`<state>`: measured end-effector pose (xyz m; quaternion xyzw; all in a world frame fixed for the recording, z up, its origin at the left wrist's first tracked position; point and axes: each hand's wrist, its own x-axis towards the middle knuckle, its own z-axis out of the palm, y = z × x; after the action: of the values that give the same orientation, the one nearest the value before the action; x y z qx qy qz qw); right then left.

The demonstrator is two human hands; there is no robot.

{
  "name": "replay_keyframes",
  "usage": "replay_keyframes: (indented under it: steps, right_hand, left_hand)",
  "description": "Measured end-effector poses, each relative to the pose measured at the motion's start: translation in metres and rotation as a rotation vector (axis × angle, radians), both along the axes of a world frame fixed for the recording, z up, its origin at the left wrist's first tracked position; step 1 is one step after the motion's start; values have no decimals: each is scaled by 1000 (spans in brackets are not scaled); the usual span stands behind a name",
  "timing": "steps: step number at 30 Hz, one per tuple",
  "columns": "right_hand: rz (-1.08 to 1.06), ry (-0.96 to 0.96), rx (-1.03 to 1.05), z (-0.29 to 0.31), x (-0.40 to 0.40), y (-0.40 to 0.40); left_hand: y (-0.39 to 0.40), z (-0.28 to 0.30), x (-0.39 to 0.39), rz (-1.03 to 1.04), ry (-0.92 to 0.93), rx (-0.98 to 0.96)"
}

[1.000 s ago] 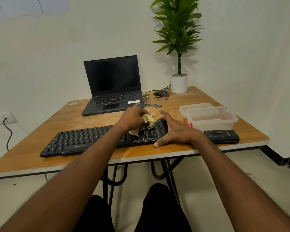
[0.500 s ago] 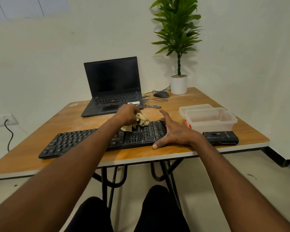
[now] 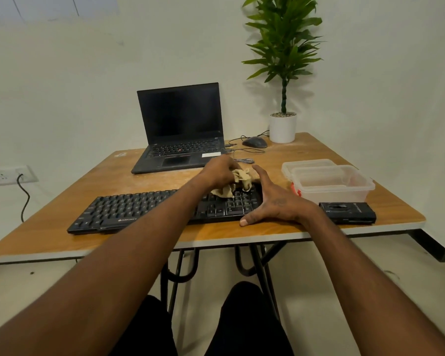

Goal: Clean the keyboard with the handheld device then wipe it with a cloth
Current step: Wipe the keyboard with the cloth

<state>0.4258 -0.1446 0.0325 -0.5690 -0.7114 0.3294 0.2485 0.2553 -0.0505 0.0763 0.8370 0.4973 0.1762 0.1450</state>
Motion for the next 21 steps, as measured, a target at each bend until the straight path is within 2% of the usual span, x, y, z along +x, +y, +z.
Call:
replay_keyframes:
  steps: [6, 9, 16, 21]
  right_hand:
    - [-2, 33, -26, 2, 1, -3]
    - [-6, 30, -29, 2, 1, -3]
    - [-18, 37, -36, 3, 1, -5]
    - [-2, 11, -23, 3, -1, -5]
  left_hand:
    - [6, 1, -39, 78, 121, 24]
    - [1, -1, -37, 68, 78, 24]
    - [-27, -2, 13, -128, -12, -30]
    - [-37, -1, -6, -156, -19, -93]
